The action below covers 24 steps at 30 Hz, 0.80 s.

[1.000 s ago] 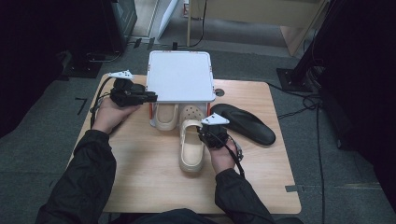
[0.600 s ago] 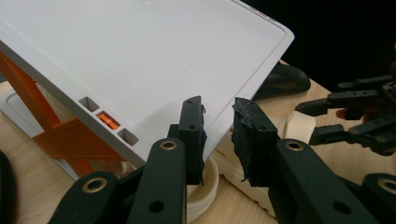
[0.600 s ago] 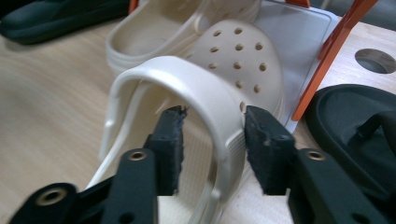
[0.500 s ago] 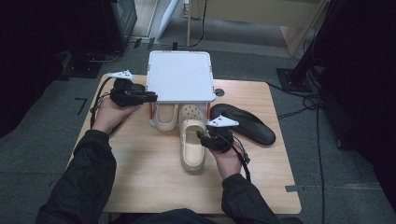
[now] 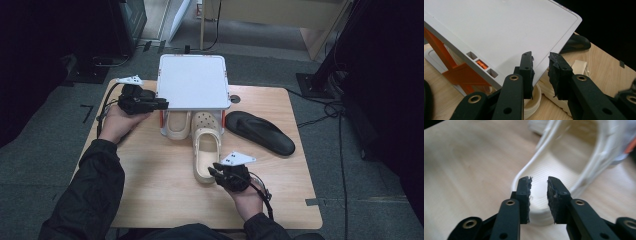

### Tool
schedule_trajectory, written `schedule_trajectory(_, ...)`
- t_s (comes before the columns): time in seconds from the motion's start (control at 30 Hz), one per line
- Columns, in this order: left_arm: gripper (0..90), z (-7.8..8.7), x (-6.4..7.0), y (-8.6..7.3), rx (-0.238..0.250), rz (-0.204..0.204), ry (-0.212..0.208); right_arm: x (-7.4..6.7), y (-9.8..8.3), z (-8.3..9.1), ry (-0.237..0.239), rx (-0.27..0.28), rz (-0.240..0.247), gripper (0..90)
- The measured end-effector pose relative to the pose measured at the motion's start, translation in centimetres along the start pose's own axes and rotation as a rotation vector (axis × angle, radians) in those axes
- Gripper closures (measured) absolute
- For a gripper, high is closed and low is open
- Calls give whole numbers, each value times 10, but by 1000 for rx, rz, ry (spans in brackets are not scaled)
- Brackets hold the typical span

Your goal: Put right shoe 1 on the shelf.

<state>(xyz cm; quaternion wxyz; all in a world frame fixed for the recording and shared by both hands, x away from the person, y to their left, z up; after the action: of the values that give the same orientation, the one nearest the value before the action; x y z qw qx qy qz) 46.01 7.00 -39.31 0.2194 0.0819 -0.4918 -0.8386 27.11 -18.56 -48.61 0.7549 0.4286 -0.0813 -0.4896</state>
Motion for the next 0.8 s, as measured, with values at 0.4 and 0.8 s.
schedule_trajectory(0.4, 738, 0, 0, 0, 2, -4, -2, -8, -47, -21, 1, -106, 38, 795)
schedule_trajectory(0.8, 738, 0, 0, 0, 2, -3, -2, -12, -28, -43, 7, -73, 62, 786)
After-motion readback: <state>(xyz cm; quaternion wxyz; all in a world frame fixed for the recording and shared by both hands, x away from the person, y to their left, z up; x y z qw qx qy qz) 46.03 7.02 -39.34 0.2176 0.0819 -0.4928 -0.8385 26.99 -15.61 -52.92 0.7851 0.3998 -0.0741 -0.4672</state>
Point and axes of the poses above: each handheld gripper's, and its own axes: z roughly backward along the jaws, y roughly out of its top, x roughly to its right, the point moved 5 cm from there along -z, roughly forward along the jaws, and after that the axes turned 14 degrees about -z, right-handed, at the moved point
